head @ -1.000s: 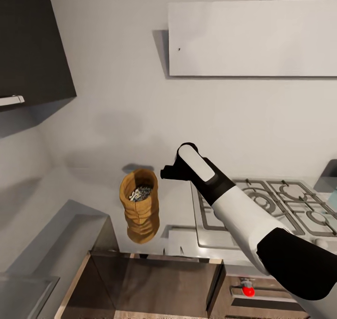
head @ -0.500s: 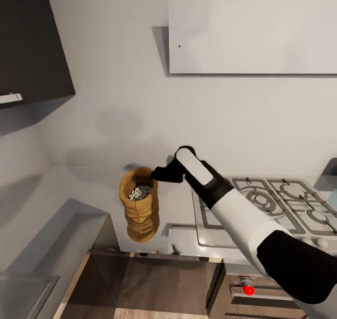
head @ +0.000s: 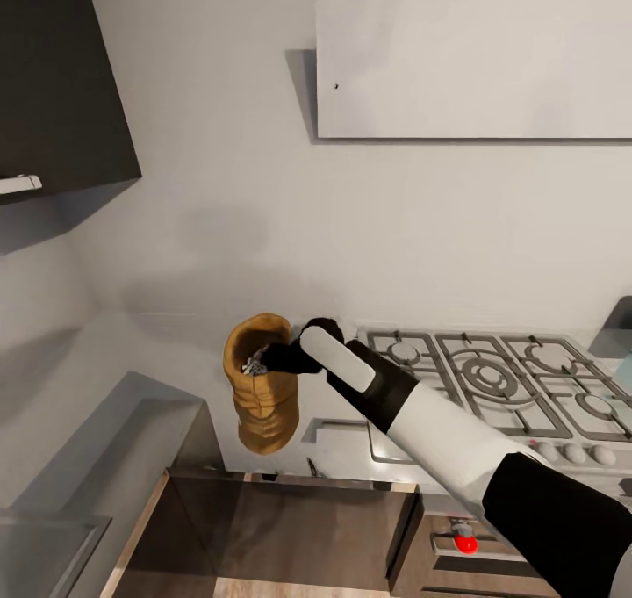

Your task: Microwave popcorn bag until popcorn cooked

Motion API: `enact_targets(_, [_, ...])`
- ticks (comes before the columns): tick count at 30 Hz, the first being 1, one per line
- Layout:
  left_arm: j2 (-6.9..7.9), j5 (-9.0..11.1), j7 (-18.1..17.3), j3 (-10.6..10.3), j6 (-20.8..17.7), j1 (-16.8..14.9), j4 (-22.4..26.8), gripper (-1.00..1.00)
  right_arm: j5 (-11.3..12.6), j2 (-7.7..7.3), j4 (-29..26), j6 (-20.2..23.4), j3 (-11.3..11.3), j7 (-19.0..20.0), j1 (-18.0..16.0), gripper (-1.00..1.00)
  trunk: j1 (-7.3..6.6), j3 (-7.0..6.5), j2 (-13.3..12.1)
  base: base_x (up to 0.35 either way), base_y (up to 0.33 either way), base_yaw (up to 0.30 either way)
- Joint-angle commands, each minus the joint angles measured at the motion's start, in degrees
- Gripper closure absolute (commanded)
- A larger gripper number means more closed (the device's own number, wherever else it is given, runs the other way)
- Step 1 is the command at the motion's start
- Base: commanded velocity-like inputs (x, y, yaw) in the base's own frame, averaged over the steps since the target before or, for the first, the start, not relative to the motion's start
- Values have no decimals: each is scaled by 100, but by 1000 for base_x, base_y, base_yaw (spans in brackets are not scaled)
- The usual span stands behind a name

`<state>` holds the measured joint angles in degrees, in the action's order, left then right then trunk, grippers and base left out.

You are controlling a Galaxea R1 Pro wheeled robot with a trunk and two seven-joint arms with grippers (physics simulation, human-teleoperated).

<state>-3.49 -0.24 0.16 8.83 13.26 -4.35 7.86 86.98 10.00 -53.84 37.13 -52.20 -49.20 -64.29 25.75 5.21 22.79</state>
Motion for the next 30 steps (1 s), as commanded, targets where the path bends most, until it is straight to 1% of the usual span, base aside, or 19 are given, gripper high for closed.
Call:
enact_targets(1, [-2,-3,2,22,19,-4,-3,-100,62,0,6,-117,-71,-26,-7,-100,4,13,13,0,0,0])
enact_targets(3, [-2,-3,2,22,19,-4,-3,-100,80,0,26,-393,-124,-7,-5,-100,4,13,13,0,0,0])
enact_targets(5, [-2,-3,2,22,19,-4,-3,-100,86,0,29,-564,-134,-4,-5,-100,4,13,13,0,0,0])
enact_targets(8, [-2,-3,2,22,19,-4,-3,-100,86,0,31,-778,-164,-2,-5,-100,4,13,13,0,0,0])
enact_targets(12, [-2,-3,2,22,19,-4,-3,-100,91,0,103,-981,-298,-2,-5,-100,4,13,13,0,0,0])
enact_targets(19, [-2,-3,2,22,19,-4,-3,-100,91,0,266,-1014,-325,34,-1,-100,4,13,13,4,0,0])
enact_targets(23, [-2,-3,2,22,19,-4,-3,-100,91,0,284,-1015,-326,49,57,-100,4,13,13,133,0,0])
enact_targets(30, [-2,-3,2,21,19,-4,-3,-100,91,0,286,-1015,-326,51,97,-100,4,13,13,20,0,0])
